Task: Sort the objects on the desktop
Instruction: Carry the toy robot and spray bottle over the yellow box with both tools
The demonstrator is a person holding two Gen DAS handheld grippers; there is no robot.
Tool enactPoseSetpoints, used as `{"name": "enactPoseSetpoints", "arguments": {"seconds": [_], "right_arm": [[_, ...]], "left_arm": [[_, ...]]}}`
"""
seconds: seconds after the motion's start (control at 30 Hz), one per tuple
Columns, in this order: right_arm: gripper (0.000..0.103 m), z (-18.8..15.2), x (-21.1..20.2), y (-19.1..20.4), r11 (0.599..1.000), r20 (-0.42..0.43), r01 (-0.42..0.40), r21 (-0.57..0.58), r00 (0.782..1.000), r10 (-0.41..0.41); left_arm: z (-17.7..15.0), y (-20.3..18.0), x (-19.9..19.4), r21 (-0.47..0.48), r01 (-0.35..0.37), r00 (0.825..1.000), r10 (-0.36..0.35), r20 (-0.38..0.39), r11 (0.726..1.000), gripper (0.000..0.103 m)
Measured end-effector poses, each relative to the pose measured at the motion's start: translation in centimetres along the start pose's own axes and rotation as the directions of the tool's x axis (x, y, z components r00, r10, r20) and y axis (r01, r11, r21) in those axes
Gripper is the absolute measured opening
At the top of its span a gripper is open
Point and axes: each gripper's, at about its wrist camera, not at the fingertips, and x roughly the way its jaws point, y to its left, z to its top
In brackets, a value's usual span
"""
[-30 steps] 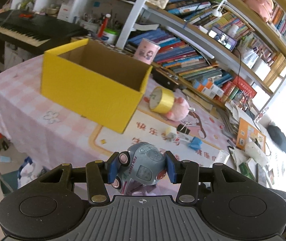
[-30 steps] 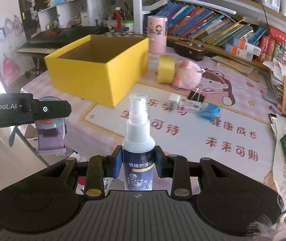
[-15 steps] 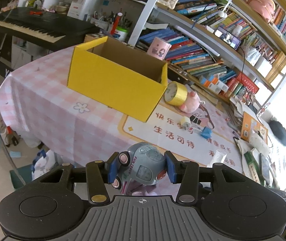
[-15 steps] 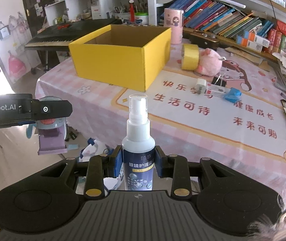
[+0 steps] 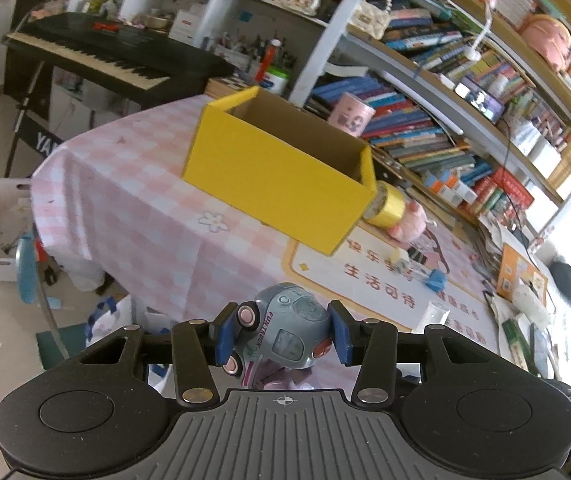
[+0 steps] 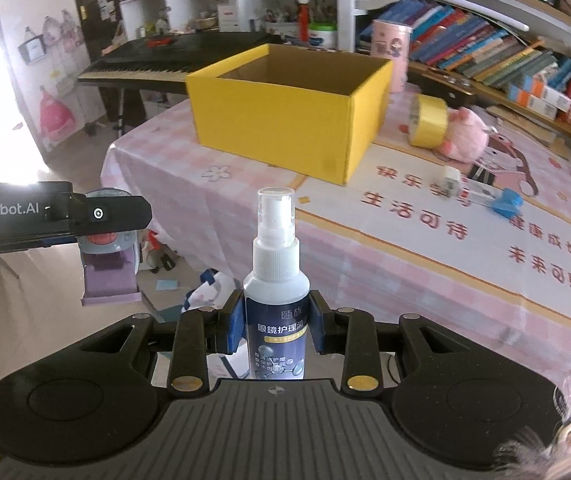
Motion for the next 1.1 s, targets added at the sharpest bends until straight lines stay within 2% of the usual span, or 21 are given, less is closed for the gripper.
{"name": "enactPoseSetpoints", "arguments": {"seconds": [0.37,0.7,0.9,1.1], "right_arm": [[0.030,1.8,1.3,2.2,0.995,-0.011,-0.062,-0.084,0.998,0.061],[0.030,3.7,3.1,1.7,0.990,-0.009,-0.088,-0.109,0.996,0.087],[0.030,7.7,3.3,0.4,0.988,0.102,-0.084,-0.129,0.990,0.098],[0.030,13.7,3.1,-2.4,0.991,0.243,-0.082,-0.107,0.964,0.106]], "left_arm": [[0.7,2.1,-0.9,-0.062,-0.051,0.998,0.054,0.043,0.997,0.046],[2.0,2.4,0.2,-0.076,-0.076,0.995,0.081,0.066,0.994,0.046],[5.2,1.6,1.4,-0.048,-0.073,0.989,0.079,0.127,0.996,0.046],[10.3,-0.9,3.5,0.023,-0.040,0.973,0.034,0.229,0.999,0.046]]}}
